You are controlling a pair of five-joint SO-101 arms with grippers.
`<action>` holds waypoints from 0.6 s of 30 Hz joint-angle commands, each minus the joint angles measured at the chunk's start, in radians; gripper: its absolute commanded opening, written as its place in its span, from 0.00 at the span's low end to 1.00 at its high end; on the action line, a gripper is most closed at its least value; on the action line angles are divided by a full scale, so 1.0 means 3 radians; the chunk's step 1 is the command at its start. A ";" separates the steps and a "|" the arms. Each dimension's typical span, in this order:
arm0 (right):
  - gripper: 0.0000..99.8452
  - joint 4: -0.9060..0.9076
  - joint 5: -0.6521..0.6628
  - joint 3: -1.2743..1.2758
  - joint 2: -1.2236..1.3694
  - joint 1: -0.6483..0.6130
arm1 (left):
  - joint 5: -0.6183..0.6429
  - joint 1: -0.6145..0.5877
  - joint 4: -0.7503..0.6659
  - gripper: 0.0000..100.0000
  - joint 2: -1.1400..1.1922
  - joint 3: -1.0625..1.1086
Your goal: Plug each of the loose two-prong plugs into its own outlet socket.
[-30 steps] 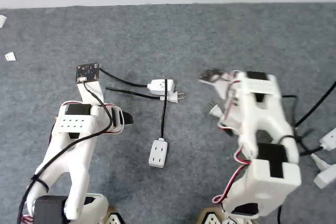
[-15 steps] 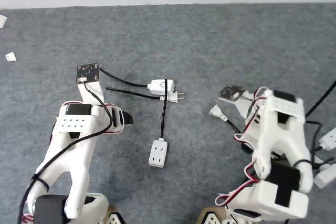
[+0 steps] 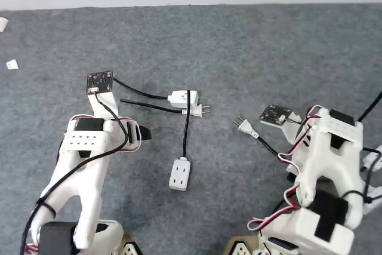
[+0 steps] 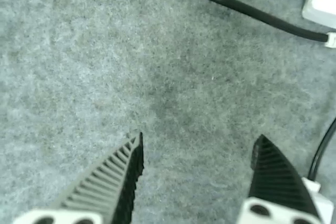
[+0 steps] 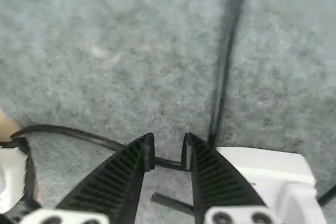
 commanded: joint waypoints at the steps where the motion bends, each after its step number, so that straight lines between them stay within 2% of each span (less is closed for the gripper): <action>1: 0.10 0.0156 0.0066 -0.0092 -0.0340 -0.0059 | -0.0031 0.0010 -0.0092 0.31 -0.0015 -0.0069; 11: 0.10 -0.0263 0.0072 -0.0066 -0.0504 0.0182 | -0.0031 0.0010 -0.0092 0.31 -0.0026 -0.0064; 18: 0.10 -0.0504 0.0087 -0.0077 -0.0136 0.0258 | -0.0031 0.0010 -0.0092 0.31 -0.0015 -0.0064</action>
